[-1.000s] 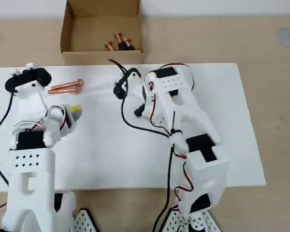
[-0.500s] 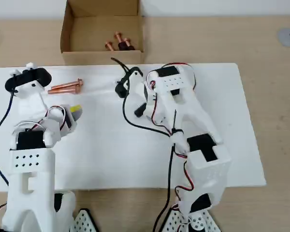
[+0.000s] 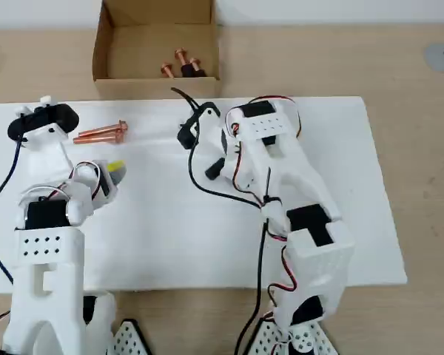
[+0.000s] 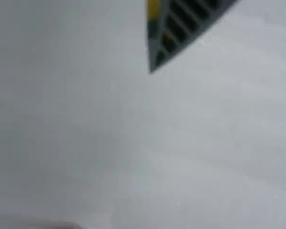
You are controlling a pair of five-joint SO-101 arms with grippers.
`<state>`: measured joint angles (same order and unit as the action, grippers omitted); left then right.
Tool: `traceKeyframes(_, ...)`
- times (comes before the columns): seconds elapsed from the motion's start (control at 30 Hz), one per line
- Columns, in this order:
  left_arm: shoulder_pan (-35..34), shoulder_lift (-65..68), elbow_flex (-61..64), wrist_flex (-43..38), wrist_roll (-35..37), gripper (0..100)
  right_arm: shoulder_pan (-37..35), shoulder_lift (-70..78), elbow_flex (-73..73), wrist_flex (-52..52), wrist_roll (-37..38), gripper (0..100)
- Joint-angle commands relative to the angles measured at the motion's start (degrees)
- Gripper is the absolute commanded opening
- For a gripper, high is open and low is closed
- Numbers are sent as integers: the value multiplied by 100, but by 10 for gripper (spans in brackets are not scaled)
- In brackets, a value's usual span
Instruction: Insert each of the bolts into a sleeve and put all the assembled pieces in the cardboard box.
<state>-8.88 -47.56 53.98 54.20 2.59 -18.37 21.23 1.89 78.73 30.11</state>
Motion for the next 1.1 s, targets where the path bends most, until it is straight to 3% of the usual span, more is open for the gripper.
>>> traceKeyframes(0.0, -79, -101, -132, -70, -26, 265, 57, -75, -611, 325, -62, 13)
traceKeyframes(0.27, -35, -101, -132, -70, -26, 265, 13, -40, -3653, 2382, -62, 12)
traceKeyframes(0.37, -26, -101, -132, -70, -26, 265, 22, -75, -4119, 2374, -105, 12)
traceKeyframes(1.07, -79, -101, -132, -62, -26, 265, 40, -418, -3143, 2338, -220, 12)
